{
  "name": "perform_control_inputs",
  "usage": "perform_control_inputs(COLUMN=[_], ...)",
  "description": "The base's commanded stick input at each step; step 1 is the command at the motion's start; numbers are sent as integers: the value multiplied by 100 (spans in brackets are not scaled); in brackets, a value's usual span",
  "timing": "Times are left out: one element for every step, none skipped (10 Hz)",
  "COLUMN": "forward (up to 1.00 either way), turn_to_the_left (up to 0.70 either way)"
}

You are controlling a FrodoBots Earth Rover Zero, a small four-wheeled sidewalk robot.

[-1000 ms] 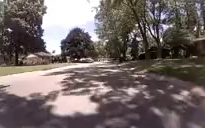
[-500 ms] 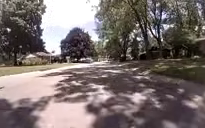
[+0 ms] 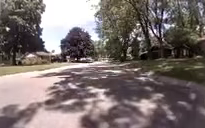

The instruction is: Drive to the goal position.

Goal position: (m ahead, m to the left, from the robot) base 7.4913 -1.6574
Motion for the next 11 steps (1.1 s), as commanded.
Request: perform_control_inputs(forward=[70,70,70,70,70,70,70,70,70,70,70], turn_to_the_left=[0,0,0,0,0,0,0,0,0,0,0])
